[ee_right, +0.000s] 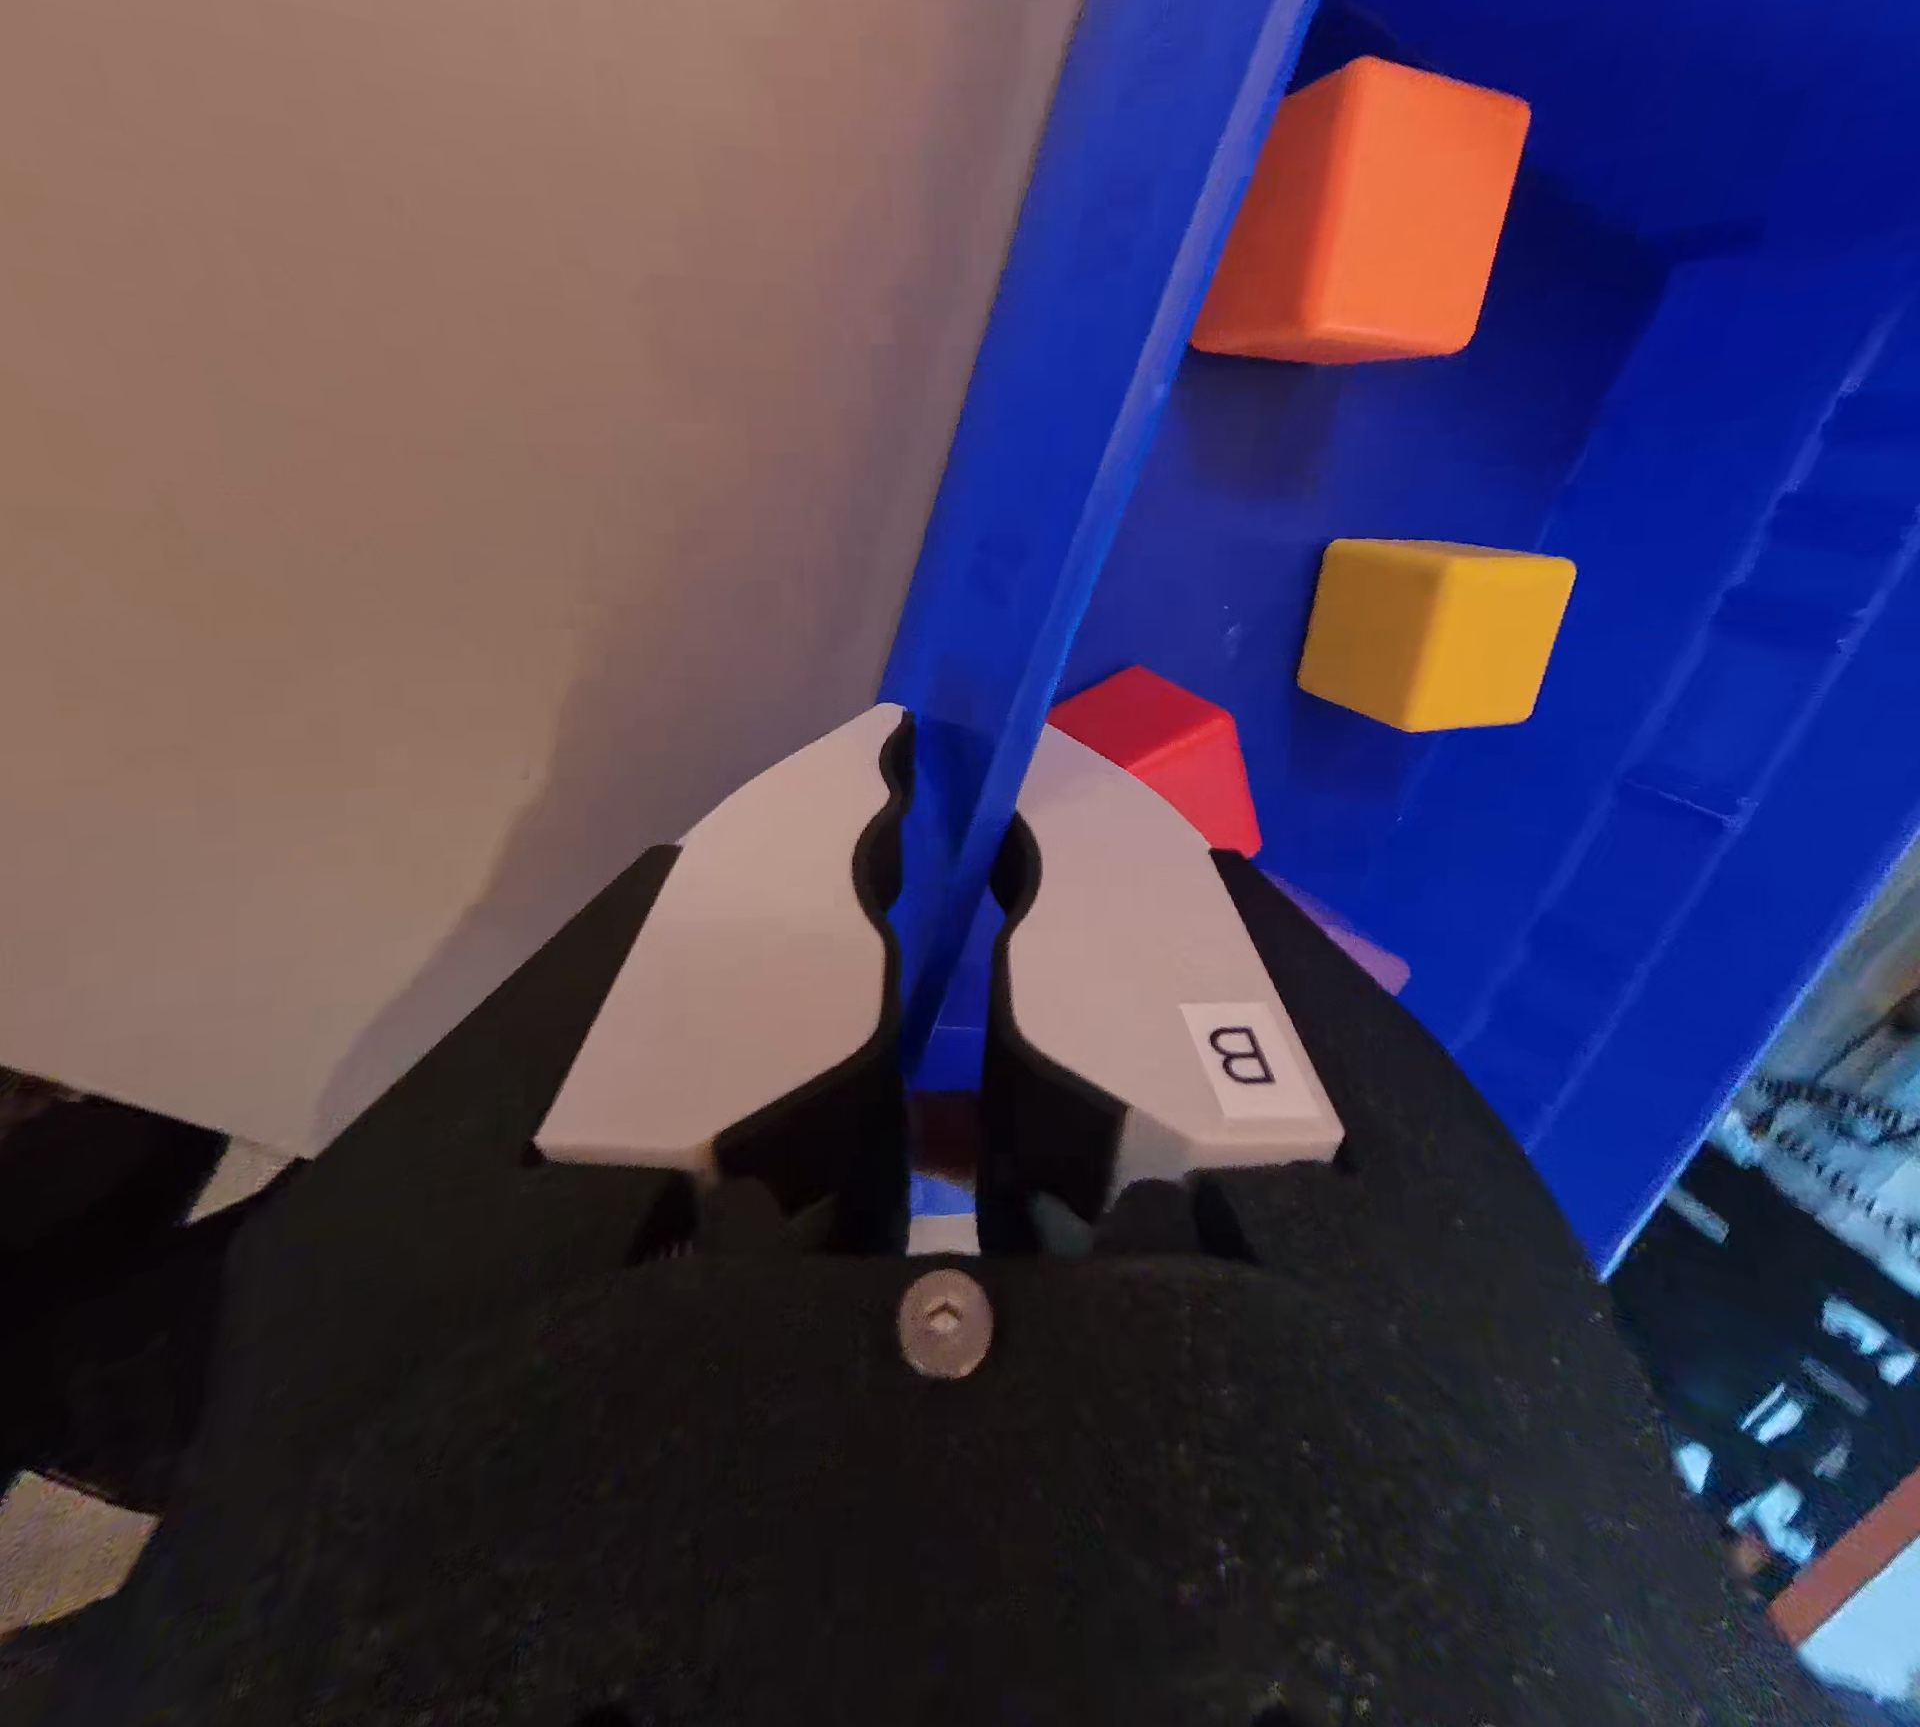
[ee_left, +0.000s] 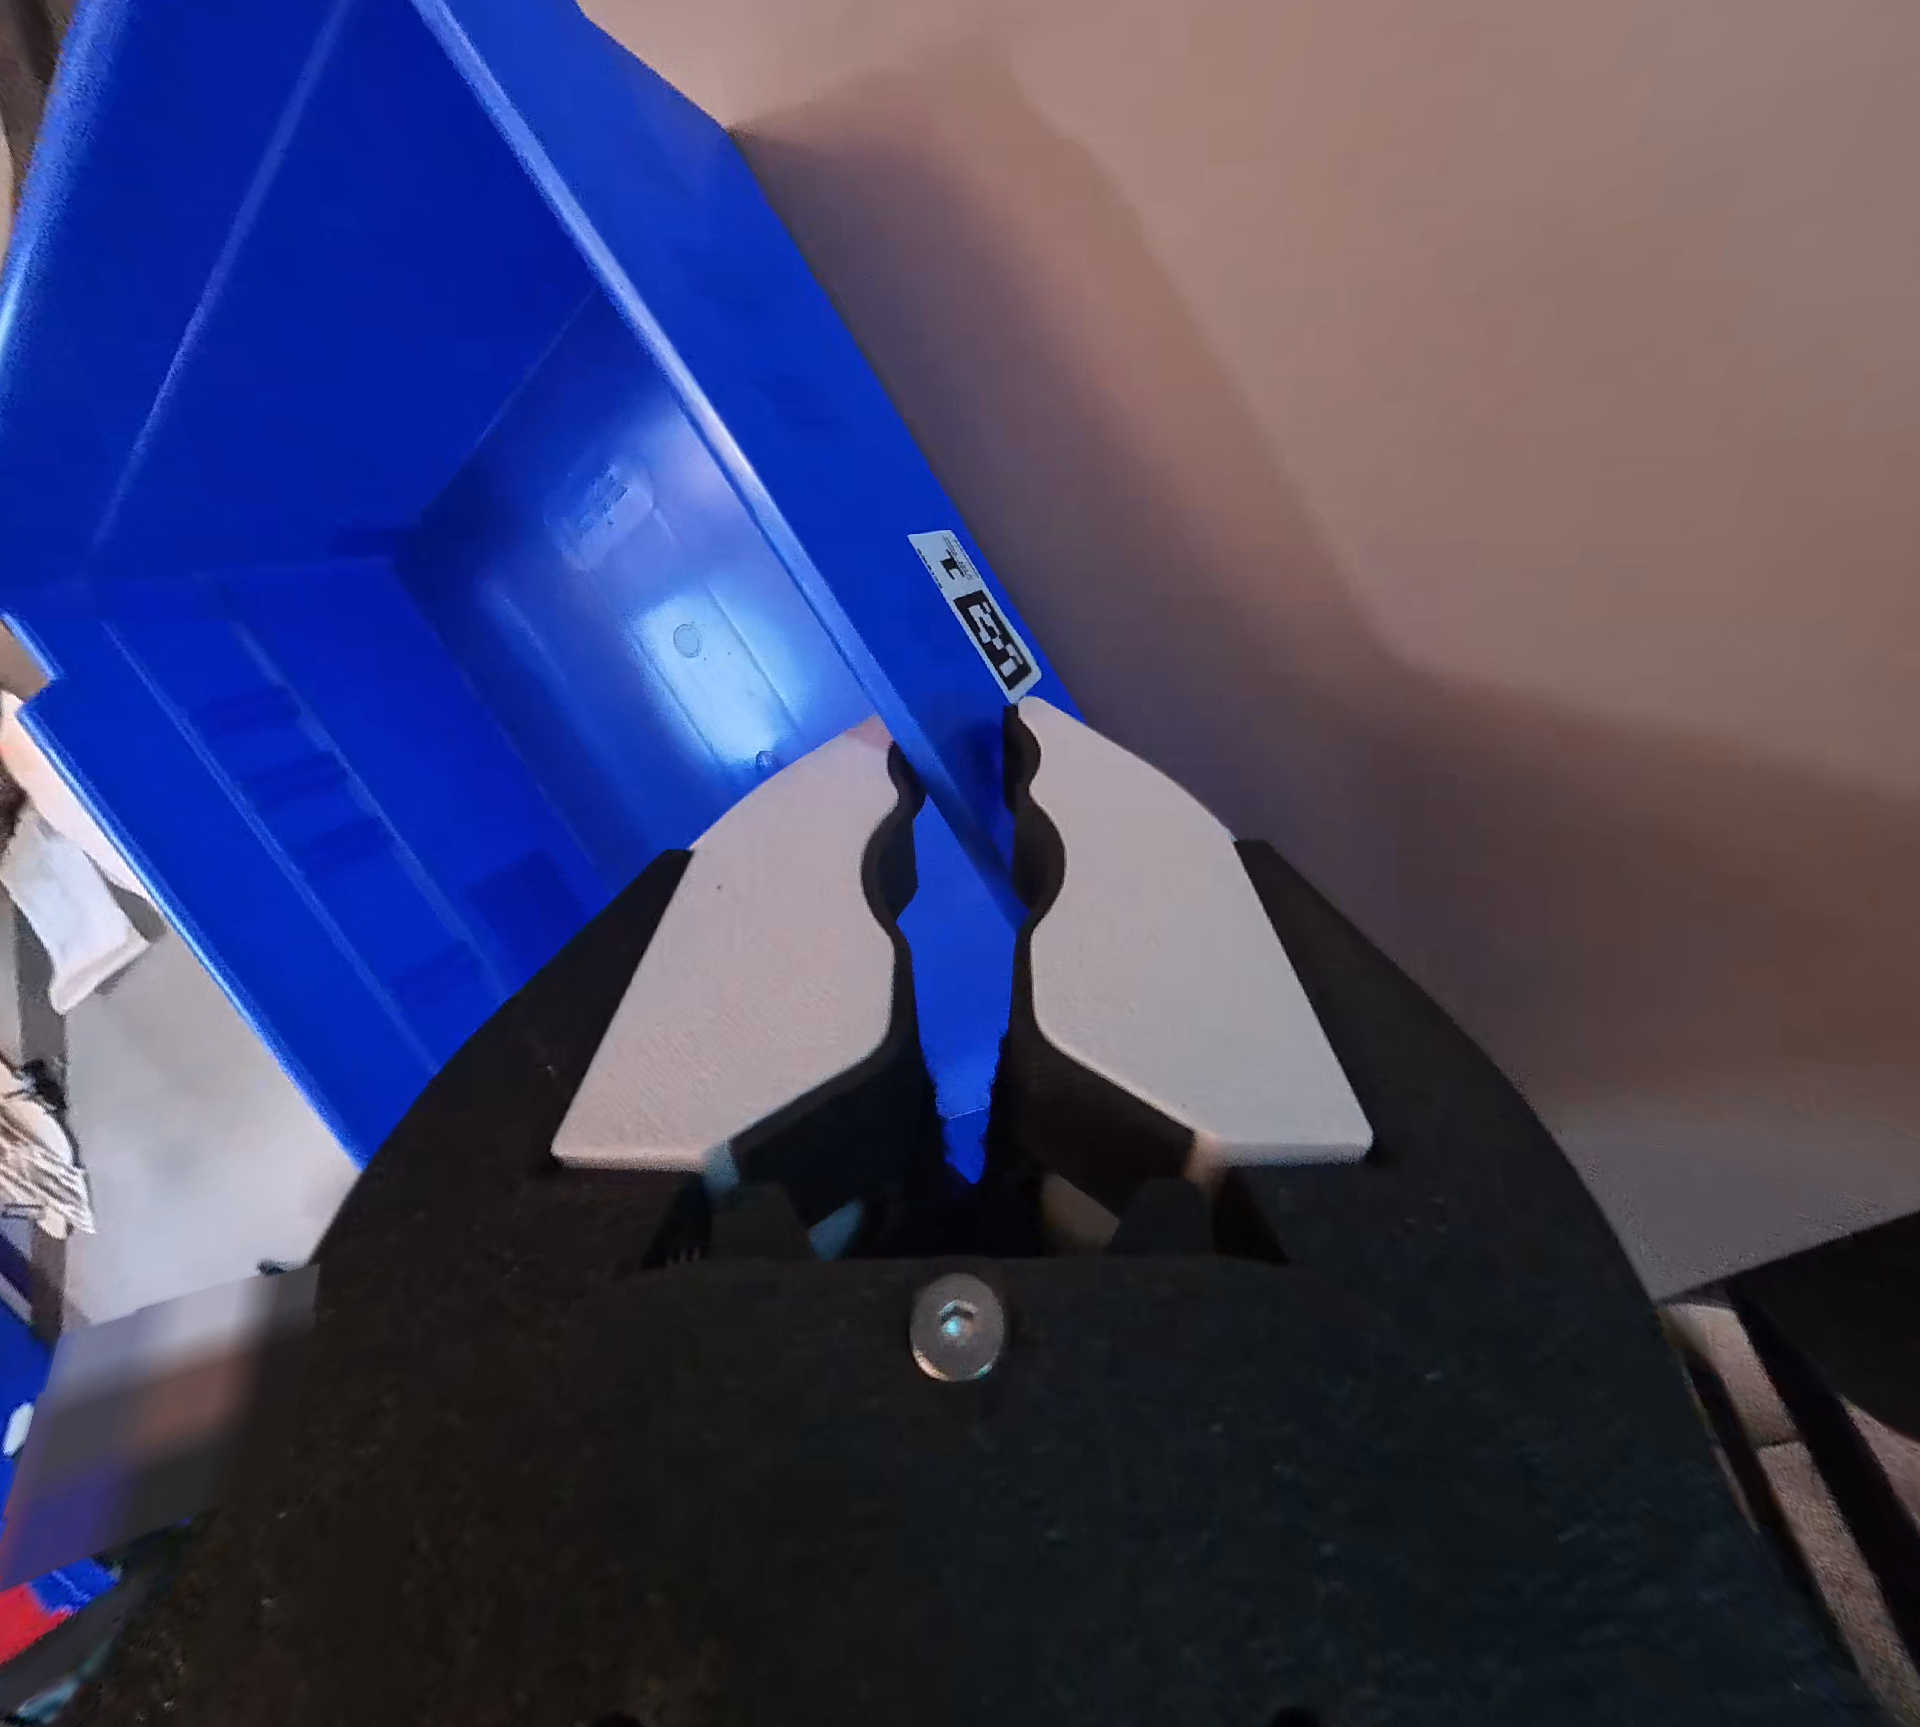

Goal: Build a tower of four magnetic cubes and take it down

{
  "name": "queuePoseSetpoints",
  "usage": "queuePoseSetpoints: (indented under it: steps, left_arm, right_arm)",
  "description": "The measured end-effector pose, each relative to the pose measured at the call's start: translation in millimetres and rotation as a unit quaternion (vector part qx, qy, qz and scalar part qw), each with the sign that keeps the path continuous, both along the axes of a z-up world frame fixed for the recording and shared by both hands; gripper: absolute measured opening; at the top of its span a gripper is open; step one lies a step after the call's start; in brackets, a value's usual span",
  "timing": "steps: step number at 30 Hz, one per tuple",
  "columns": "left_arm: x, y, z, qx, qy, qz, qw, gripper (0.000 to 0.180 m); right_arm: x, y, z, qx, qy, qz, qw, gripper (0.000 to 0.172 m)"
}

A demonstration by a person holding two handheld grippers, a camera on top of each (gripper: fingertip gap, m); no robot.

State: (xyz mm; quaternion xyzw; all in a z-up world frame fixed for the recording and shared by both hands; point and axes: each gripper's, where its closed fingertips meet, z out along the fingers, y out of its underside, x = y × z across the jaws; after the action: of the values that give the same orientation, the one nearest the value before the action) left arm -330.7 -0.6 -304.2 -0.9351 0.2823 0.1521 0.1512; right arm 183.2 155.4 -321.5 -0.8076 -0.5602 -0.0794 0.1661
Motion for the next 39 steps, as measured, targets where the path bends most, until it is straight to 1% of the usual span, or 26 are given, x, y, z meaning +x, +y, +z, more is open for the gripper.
queuePoseSetpoints:
  steps: [3,6,12,18,26,31,34,39]
  left_arm:
    - [0.0,6.8,0.0,-0.006,0.009,-0.021,1.0,0.013]
    - [0.1,16.1,0.1,-0.008,0.019,-0.055,0.998,0.014]
    - [3.6,37.9,0.1,-0.003,0.031,-0.14,0.99,0.015]
    - [18.0,65.4,0.0,0.006,0.042,-0.22,0.975,0.015]
    - [54.6,102.6,-0.3,0.007,0.062,-0.351,0.934,0.016]
    - [86.6,123.9,-0.6,0.007,0.06,-0.421,0.905,0.016]
    - [107.4,136.9,-0.9,0.006,0.061,-0.459,0.886,0.015]
    - [139.6,158.6,-1.1,0.011,0.061,-0.503,0.862,0.015]
  right_arm:
    - [-10.1,-17.0,0.0,0.001,0.002,0.075,0.997,0.01]
    - [-19.1,-35.9,0.3,0.01,-0.008,0.168,0.986,0.011]
    - [-38.7,-79.6,0.4,0.005,-0.014,0.322,0.947,0.012]
    - [-62.2,-117.8,0.7,0.01,-0.027,0.427,0.904,0.013]
    - [-92.9,-158.1,1.2,0.018,-0.045,0.517,0.855,0.014]
    - [-111.3,-175.9,1.4,0.019,-0.055,0.547,0.835,0.015]
    - [-122.3,-185.6,1.4,0.015,-0.054,0.555,0.83,0.015]
    - [-138.7,-200.8,1.1,-0.003,-0.049,0.547,0.836,0.012]
